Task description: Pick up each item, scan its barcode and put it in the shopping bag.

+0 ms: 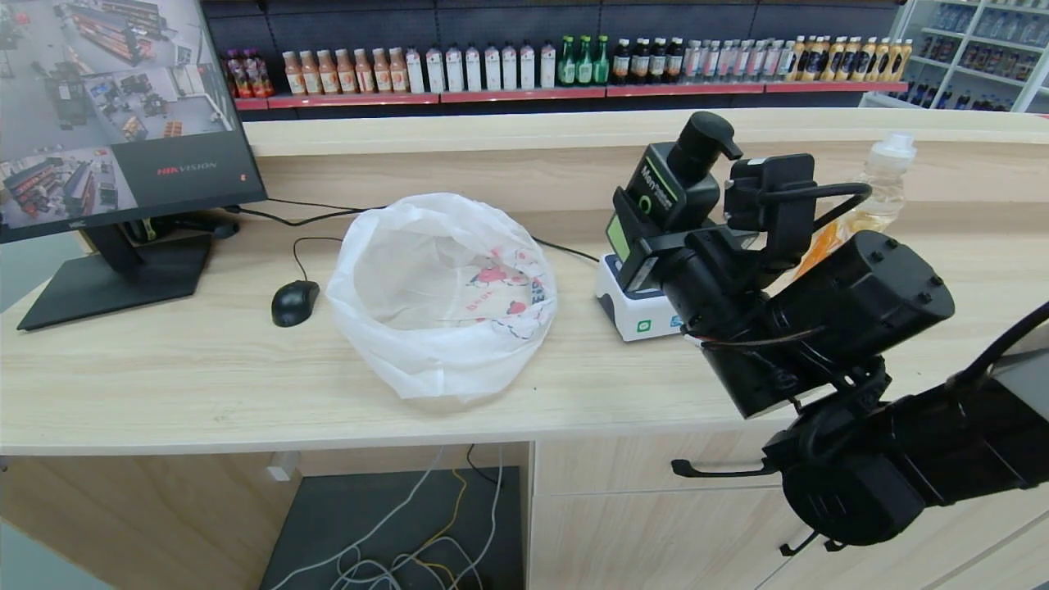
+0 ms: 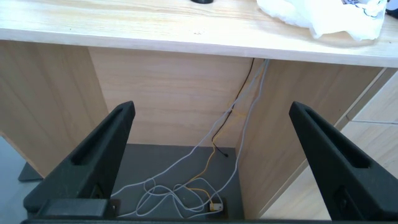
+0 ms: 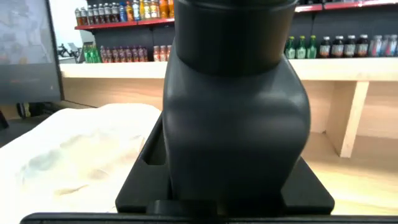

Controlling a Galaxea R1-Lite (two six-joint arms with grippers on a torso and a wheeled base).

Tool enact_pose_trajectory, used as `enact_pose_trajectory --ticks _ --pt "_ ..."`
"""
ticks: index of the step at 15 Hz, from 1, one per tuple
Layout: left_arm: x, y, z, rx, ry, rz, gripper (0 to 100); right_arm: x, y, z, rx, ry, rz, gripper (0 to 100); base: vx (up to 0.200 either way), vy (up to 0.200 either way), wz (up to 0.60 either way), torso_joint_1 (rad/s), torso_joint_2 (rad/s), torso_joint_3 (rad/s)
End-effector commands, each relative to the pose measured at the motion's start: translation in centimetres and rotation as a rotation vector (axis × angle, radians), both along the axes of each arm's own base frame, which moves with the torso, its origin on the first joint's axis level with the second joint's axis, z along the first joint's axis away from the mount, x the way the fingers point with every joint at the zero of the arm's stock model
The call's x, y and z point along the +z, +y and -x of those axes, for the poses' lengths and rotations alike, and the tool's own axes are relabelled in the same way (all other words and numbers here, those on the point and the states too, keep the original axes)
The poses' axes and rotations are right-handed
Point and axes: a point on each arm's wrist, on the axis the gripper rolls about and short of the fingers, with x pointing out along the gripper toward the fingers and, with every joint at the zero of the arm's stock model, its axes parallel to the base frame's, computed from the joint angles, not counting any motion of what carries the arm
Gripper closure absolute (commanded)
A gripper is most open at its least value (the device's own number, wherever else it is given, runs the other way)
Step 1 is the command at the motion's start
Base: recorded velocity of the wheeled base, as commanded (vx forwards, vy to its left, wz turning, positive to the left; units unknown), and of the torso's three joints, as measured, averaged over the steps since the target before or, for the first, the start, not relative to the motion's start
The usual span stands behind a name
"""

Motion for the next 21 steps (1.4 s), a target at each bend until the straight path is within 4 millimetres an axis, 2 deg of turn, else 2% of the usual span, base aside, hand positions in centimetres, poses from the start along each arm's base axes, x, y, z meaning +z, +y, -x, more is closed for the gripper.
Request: enact_pose_trajectory --ticks 1,5,10,16,21 --pt "0.0 0.0 0.0 0.001 0.0 0.0 0 0.4 0.1 0.5 -0.004 -0.029 0.039 100 0.0 0.0 0.0 0.0 0.0 0.0" --pt "0.0 0.0 0.0 0.001 0.0 -0.001 0 0.2 0.0 0.4 -0.012 -0.024 0.053 100 0.0 0.0 0.0 0.0 0.0 0.0" --pt "0.0 0.0 0.0 0.001 0.0 -0.001 0 -1.3 -0.9 -1.5 0.014 -0.008 0.089 100 0.0 0.0 0.0 0.0 0.0 0.0" --pt "0.0 0.0 0.0 0.001 0.0 -0.001 0 -2.5 -0.7 -2.2 0.051 0.003 0.136 100 0.0 0.0 0.0 0.0 0.0 0.0" --pt "0.0 0.0 0.0 0.001 0.0 0.003 0 -2.2 -0.9 -2.3 0.05 0.001 0.112 100 0.0 0.2 0.0 0.003 0.01 0.002"
